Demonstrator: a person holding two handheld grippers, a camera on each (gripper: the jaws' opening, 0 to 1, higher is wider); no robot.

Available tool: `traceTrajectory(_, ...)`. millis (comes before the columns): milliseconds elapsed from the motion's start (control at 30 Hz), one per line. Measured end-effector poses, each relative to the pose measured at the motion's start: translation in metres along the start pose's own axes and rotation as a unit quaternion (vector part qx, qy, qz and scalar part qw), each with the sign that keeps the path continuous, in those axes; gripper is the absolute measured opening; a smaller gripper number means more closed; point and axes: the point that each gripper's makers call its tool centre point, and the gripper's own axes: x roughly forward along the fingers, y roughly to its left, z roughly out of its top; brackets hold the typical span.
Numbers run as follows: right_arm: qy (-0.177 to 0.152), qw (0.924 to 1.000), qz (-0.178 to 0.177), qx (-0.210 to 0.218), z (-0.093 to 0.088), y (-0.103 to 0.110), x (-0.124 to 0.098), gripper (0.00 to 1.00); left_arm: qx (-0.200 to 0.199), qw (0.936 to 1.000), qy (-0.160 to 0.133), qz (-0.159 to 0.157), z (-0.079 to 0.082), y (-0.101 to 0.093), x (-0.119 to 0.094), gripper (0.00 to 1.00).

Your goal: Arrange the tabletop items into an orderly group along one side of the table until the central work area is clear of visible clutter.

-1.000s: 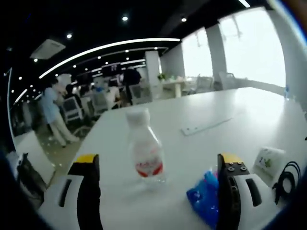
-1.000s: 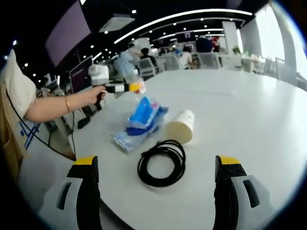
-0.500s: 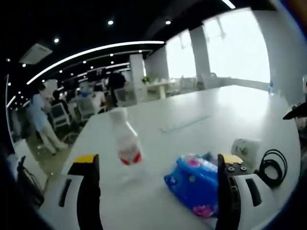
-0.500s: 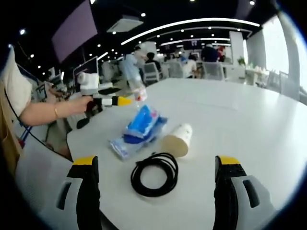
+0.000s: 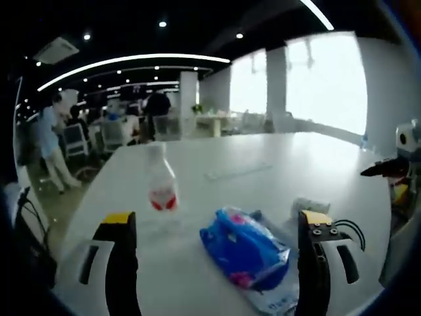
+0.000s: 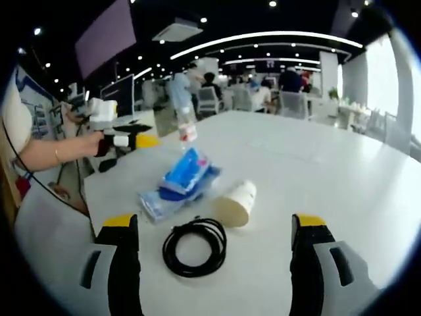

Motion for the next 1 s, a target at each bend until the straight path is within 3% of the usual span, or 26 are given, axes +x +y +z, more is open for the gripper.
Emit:
traceTrajectory(533, 0.031, 0.9973, -0.005, -0.067, -0.001, -0.018, 0.026, 0.88, 0.007, 0.9991, 0.012, -0.041, -0.006, -0.031, -0.023, 0.99)
traceTrajectory(833, 0.036, 0.9962, -0.011, -0.078, -0.001, -0.028, 0.04, 0.74, 0.026, 0.9983, 0.025, -0.045, -0.015, -0.04, -0.036, 0.99)
traceTrajectory(1000, 0.032, 0.9953, -0.012, -0.091, -0.001, -0.039, 0.054, 0.63, -0.004, 0.9985, 0.021, -0.05, -0.017, -0.048, -0.04, 0.99)
